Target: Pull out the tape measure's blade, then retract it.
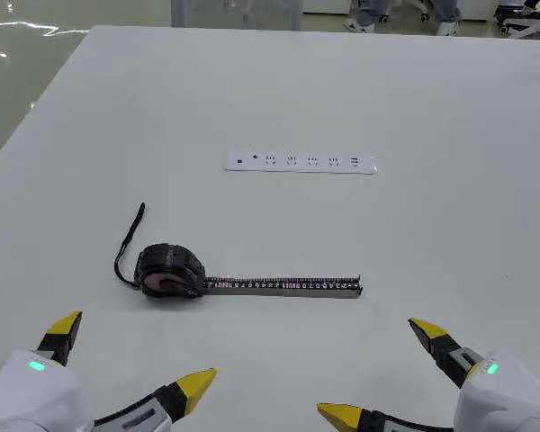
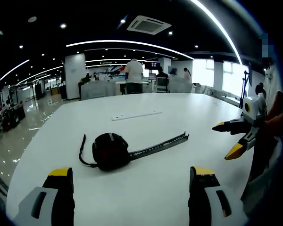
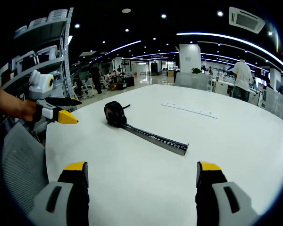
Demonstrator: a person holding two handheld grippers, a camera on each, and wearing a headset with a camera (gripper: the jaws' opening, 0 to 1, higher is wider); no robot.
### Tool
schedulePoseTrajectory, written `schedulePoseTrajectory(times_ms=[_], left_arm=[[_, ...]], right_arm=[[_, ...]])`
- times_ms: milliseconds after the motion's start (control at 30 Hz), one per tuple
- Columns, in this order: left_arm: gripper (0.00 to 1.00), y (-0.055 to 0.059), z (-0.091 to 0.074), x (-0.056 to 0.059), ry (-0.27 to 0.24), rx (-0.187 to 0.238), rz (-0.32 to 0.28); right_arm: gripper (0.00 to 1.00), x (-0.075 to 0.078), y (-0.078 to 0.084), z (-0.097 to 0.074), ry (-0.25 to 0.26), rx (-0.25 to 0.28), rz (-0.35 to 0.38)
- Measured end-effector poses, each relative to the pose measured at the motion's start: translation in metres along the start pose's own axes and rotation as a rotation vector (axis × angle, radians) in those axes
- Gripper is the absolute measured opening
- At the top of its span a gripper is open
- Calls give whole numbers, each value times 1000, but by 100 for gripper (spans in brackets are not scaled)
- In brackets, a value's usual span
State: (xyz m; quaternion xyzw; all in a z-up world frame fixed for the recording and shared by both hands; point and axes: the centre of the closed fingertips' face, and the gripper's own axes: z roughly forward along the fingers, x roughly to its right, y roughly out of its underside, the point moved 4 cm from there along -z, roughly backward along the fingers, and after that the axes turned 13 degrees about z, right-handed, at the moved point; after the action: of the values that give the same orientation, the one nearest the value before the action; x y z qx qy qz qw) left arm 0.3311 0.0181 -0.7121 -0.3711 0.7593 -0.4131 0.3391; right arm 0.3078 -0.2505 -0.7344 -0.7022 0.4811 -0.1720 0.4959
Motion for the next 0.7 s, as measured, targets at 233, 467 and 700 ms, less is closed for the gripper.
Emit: schedulePoseTrajectory(times_ms=[233, 467, 700], left_arm=[[100, 0, 7, -1, -42, -10, -21], [100, 0, 17, 0, -72, -27, -22], [99, 0, 25, -3, -104, -38, -34]], right_arm=[[96, 9, 5, 4, -50, -43, -22], [95, 18, 5, 8, -103, -54, -31], [89, 28, 3, 12, -135, -63, -66]])
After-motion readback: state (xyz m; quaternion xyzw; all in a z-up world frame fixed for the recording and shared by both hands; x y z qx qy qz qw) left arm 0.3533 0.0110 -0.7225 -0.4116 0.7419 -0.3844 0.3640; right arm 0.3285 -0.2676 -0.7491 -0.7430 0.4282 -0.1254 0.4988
